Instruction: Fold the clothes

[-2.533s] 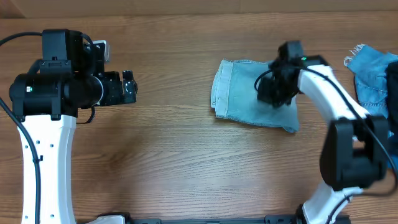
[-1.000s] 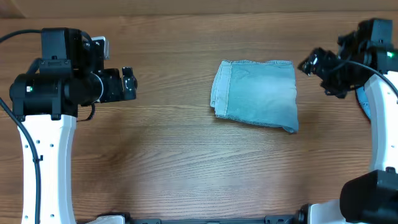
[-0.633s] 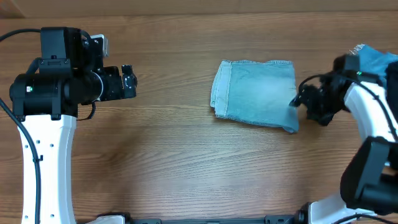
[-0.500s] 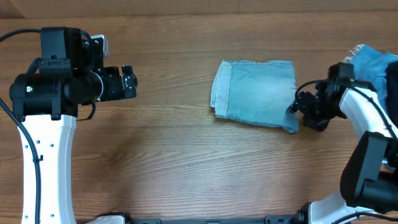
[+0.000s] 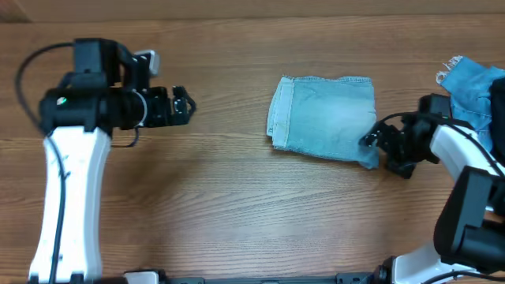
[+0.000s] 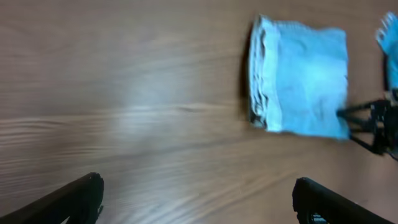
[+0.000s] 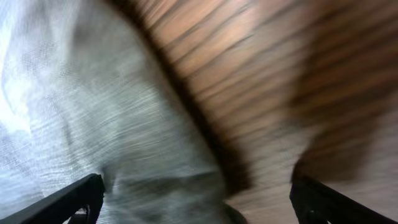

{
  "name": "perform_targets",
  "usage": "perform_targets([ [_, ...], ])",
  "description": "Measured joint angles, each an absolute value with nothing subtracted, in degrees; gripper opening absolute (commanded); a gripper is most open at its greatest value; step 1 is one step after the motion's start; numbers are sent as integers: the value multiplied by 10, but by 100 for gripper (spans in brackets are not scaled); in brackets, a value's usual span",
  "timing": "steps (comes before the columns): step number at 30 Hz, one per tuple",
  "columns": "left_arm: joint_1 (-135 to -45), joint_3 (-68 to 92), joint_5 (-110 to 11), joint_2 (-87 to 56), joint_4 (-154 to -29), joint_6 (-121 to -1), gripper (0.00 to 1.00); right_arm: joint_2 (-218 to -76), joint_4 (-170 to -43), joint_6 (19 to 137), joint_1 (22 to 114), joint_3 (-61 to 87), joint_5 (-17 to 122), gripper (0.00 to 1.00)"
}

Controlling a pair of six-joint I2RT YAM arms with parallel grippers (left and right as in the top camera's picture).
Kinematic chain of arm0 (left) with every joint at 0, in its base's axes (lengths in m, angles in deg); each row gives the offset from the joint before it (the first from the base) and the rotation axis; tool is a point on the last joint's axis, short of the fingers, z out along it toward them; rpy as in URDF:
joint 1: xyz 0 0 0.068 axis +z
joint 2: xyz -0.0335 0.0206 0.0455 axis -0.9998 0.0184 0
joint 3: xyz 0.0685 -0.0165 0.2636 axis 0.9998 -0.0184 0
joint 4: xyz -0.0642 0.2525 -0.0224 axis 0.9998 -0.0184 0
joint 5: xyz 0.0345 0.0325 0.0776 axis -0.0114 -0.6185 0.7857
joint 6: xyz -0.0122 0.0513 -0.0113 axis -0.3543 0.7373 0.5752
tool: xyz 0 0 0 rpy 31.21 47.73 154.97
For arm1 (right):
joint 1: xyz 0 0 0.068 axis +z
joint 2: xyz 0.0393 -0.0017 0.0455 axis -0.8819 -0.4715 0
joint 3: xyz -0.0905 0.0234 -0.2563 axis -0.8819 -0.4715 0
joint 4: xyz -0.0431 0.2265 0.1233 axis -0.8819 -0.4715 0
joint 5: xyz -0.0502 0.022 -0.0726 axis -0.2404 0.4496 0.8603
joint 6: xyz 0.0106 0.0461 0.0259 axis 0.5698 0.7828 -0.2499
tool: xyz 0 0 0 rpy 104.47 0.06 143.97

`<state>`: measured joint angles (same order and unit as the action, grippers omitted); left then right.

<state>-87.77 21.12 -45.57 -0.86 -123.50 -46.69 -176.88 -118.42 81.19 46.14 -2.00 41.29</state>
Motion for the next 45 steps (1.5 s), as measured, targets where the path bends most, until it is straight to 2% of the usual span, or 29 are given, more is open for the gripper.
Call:
perform_targets([
  [5,-890,165,-568,94,-1153,-454,100,-1717,-1212,800,439,17,386,100],
  [10,-947,159,-637,183,-1076,-465,100,-1692,-1226,793,440,29,344,100],
  [16,-986,158,-709,316,-937,-580,100,-1692,-1245,774,440,29,321,100],
  [22,-1008,155,-683,379,-861,-686,100,-1692,-1256,757,440,29,313,100],
  [23,-1017,156,-674,379,-854,-700,100,-1692,-1255,755,440,29,312,98],
  [25,-1037,156,-660,378,-845,-720,99,-1692,-1243,754,440,29,311,84],
  [28,-1064,156,-644,376,-837,-730,99,-1692,-1216,744,442,29,311,68],
  [30,-1068,156,-641,375,-835,-726,100,-1692,-1198,741,449,29,315,66],
  [33,-1059,156,-630,369,-846,-707,100,-1692,-1168,741,455,29,330,89],
  [34,-1054,156,-624,366,-854,-703,100,-1692,-1163,741,455,29,334,91],
  [39,-1052,156,-596,358,-888,-716,100,-1692,-1168,747,455,29,346,93],
  [45,-1105,155,-564,357,-831,-784,100,-1692,-1174,747,455,29,349,93],
])
